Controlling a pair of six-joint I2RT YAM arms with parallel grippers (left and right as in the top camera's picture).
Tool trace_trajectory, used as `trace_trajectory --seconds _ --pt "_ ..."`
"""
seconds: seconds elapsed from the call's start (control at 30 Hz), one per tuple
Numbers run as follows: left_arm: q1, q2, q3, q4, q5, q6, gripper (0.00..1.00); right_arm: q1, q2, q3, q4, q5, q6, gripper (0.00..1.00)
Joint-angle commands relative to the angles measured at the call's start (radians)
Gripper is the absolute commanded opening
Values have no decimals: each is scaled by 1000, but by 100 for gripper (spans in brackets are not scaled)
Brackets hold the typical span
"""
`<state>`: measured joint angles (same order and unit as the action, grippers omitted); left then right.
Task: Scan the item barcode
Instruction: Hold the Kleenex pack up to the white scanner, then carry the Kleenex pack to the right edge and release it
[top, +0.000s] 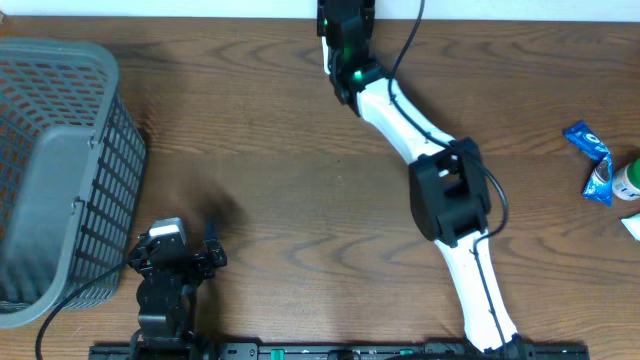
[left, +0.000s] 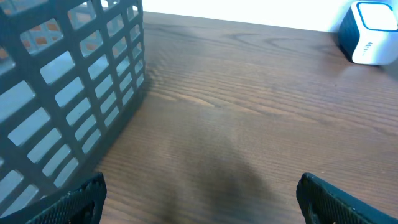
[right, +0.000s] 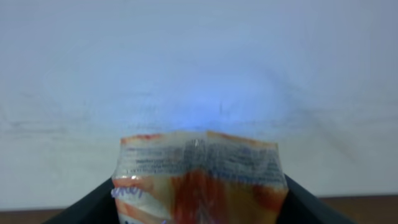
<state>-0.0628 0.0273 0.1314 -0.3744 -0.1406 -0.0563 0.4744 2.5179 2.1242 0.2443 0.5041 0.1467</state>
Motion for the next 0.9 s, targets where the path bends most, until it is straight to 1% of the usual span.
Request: trace_trajectory --seconds 0.0,0.1,0.3,0.37,0.43,0.53,0.6,0.7,0.77,0.87 --pt "-4 -2 -13 -25 1 -9 98 3 57 6 59 10 -33 61" --pt "-4 -2 -13 -25 2 -9 98 2 86 6 58 3 -32 59" --pt "-4 -2 -13 -25 2 -9 98 -6 92 8 55 3 -34 59" --pt "-4 -2 -13 -25 2 -9 98 -6 78 9 47 4 -69 59" --pt "-4 -2 -13 -25 2 -9 98 -6 51 9 5 3 -104 59" --pt "-4 -2 -13 -25 2 -9 98 -6 -43 9 -200 4 -177 55" --pt "-4 -2 -13 -25 2 -9 98 -10 -107 9 -369 29 -182 53" --pt "-4 -2 -13 -25 2 -9 98 -30 -186 9 -588 79 -182 58" --pt "-4 -2 -13 -25 1 -9 98 -58 -248 9 -775 128 -182 59" --pt "-4 -2 -13 -25 2 -9 98 -115 -315 9 -1001 146 -172 57"
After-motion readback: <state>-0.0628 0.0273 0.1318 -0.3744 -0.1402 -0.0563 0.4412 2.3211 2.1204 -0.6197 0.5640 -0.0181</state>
